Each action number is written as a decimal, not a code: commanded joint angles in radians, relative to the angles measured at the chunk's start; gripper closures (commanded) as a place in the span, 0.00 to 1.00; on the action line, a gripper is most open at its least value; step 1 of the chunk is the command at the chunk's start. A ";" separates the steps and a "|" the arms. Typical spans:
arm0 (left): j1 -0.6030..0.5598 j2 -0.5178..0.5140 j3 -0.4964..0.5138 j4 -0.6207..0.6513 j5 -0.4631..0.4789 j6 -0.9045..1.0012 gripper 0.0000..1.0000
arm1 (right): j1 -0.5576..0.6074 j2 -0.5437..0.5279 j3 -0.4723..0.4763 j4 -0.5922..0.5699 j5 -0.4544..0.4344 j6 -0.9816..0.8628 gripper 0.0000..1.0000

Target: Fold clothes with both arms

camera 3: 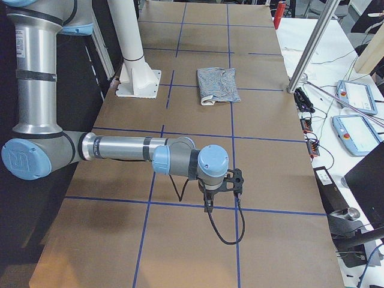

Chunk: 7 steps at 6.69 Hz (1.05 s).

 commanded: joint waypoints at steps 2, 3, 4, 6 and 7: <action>-0.001 0.000 0.002 0.000 -0.002 -0.001 0.00 | -0.008 0.001 0.002 0.001 0.028 0.041 0.00; -0.001 0.000 0.002 0.000 -0.002 -0.001 0.00 | -0.010 0.003 0.004 0.001 0.028 0.041 0.00; -0.001 0.000 0.002 0.000 -0.002 -0.001 0.00 | -0.011 0.003 0.004 0.001 0.028 0.041 0.00; -0.001 0.000 0.002 0.000 -0.003 0.000 0.00 | -0.011 0.007 0.007 0.001 0.028 0.043 0.00; 0.000 -0.001 0.003 0.000 -0.005 -0.001 0.00 | -0.011 0.007 0.010 0.001 0.028 0.043 0.00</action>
